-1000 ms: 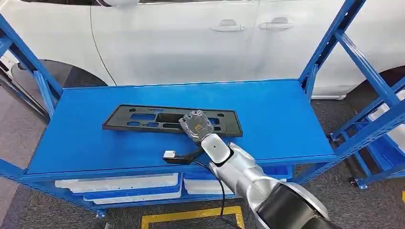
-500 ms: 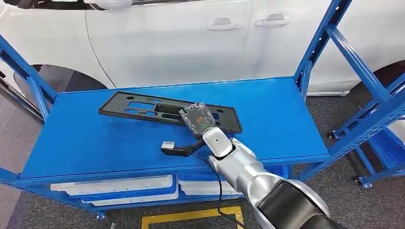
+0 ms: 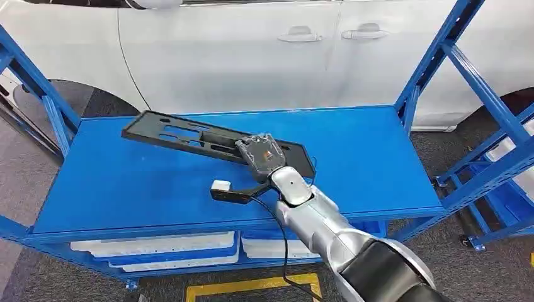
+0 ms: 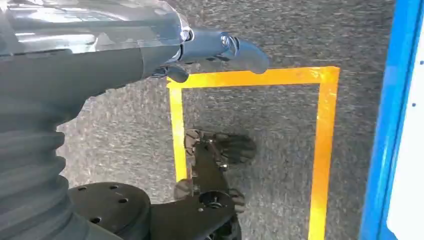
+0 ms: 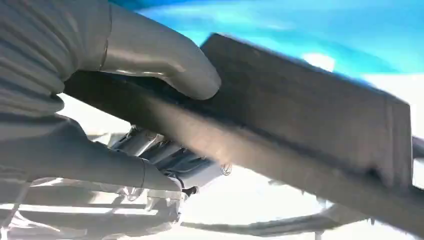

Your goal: Take the parts from the cabinet and place them on the table.

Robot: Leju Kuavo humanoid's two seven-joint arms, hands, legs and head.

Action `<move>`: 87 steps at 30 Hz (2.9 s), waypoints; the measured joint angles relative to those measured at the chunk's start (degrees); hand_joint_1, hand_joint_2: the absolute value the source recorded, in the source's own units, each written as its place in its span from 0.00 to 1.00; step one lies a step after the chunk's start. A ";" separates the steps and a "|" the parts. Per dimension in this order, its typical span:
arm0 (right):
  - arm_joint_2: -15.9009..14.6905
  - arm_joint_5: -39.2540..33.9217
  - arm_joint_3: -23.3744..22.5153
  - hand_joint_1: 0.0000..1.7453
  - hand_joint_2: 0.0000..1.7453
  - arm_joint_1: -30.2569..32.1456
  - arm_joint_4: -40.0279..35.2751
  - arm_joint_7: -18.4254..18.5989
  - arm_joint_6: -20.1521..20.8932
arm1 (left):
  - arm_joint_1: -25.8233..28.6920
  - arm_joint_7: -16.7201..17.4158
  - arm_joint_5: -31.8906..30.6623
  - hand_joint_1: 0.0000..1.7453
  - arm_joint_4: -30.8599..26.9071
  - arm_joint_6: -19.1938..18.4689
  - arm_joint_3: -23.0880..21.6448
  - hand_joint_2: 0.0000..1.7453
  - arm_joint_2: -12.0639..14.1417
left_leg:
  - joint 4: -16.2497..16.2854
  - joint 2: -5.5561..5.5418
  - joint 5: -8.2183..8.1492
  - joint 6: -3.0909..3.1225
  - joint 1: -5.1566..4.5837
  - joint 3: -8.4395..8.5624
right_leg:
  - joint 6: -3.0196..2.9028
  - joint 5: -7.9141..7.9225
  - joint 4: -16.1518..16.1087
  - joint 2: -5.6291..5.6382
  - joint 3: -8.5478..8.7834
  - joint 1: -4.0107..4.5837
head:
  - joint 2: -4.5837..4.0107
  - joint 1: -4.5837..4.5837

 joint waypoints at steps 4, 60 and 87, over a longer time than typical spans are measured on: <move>-0.54 -41.65 -10.84 0.92 1.00 6.72 -23.12 -17.92 12.74 | 0.19 -3.09 0.02 0.00 0.00 -1.07 2.09 1.00 -0.02 | 0.15 -0.48 -0.31 -0.36 -0.01 0.20 | -1.24 7.87 -17.32 -0.16 8.13 0.23 | 0.00 0.02; -13.09 -70.05 -6.64 0.92 1.00 38.97 -81.92 -21.82 53.84 | 3.21 -2.78 0.02 0.00 0.00 -1.49 5.40 1.00 0.13 | -1.37 0.39 -1.86 0.78 -0.46 3.70 | 0.38 2.48 -9.84 -0.27 2.76 -0.16 | 0.00 0.02; -15.08 -67.49 -10.03 0.92 1.00 42.09 -83.38 -21.89 59.02 | 4.27 -0.36 0.02 0.00 0.07 -0.55 5.35 1.00 -0.24 | -1.91 0.17 -5.34 -0.32 -1.08 7.98 | -0.41 12.83 -19.39 -0.62 6.14 0.13 | 0.00 -0.02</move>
